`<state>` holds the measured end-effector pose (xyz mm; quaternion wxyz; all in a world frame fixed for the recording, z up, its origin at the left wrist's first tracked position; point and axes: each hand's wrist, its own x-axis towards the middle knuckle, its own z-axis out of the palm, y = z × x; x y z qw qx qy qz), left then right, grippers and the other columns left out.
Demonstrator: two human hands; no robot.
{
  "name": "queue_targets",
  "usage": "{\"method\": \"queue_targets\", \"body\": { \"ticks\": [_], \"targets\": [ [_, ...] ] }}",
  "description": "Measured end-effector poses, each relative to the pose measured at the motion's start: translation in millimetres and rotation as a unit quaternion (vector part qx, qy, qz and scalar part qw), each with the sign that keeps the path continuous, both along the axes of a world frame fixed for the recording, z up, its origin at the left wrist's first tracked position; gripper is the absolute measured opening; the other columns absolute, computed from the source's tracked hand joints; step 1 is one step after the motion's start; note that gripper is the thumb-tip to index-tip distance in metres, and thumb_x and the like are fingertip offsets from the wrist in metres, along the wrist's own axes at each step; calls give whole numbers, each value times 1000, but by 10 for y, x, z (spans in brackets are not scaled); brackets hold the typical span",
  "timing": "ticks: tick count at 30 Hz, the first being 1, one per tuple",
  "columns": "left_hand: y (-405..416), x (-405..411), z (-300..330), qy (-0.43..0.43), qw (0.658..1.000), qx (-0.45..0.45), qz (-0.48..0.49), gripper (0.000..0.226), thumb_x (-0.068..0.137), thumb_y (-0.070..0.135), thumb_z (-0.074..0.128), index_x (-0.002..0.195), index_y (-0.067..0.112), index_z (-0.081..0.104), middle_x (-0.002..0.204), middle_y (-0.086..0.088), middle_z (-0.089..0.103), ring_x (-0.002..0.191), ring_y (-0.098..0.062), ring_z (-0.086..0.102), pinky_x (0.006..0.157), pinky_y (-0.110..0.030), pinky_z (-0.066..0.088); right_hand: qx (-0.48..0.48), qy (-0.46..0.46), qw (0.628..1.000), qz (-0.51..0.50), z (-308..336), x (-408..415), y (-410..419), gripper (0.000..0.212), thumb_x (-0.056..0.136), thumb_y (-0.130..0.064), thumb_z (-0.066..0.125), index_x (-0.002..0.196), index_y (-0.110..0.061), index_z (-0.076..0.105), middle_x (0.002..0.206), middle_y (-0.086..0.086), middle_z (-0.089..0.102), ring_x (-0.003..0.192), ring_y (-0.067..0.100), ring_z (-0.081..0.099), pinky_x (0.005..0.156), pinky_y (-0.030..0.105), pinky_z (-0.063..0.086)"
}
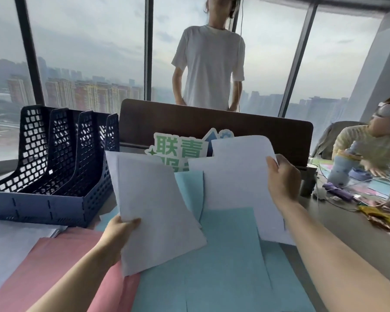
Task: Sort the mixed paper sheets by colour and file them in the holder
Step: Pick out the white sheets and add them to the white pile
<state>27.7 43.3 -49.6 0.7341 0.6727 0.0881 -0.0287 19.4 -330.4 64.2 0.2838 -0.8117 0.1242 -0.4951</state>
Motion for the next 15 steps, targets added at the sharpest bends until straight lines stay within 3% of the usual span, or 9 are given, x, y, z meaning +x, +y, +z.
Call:
{"method": "queue_targets", "body": {
  "ticks": [3, 7, 10, 13, 15],
  "targets": [
    [-39, -24, 78, -34, 999, 29, 8, 18, 90, -3, 60, 103, 7, 64, 93, -13, 71, 85, -33, 66, 88, -48, 53, -37, -62, 997, 38, 261, -139, 139, 32, 100, -29, 52, 69, -18, 50, 58, -4, 43, 61, 21, 44, 56, 37, 34],
    [-50, -64, 218, -52, 998, 27, 38, 17, 90, -4, 58, 98, 11, 63, 90, -10, 67, 78, -27, 62, 81, -38, 49, -31, -126, 991, 35, 625, -280, 319, 28, 100, -27, 52, 74, -15, 56, 65, -3, 49, 62, 20, 44, 57, 34, 24],
    [-51, -88, 234, -37, 999, -11, 31, 18, 91, -3, 57, 105, 7, 62, 93, -15, 68, 80, -30, 63, 83, -42, 50, 61, -150, 987, 21, 833, -320, 430, 27, 98, -19, 51, 82, 1, 61, 71, 2, 50, 67, 24, 44, 62, 34, 27],
    [-79, -136, 216, -14, 998, -61, 22, 21, 93, -2, 55, 111, 5, 61, 94, -17, 68, 83, -33, 64, 88, -48, 51, 172, -150, 973, 39, 832, -235, 466, 24, 94, -13, 49, 95, 1, 69, 85, 7, 66, 78, 23, 57, 68, 25, 34],
    [-111, -184, 211, -11, 994, -111, 14, 20, 95, 2, 54, 114, 4, 61, 95, -18, 69, 82, -33, 65, 87, -48, 52, 243, -130, 960, 47, 690, -151, 478, 27, 92, -13, 49, 104, 0, 71, 98, 12, 72, 85, 23, 62, 73, 28, 42]
  ]
}}
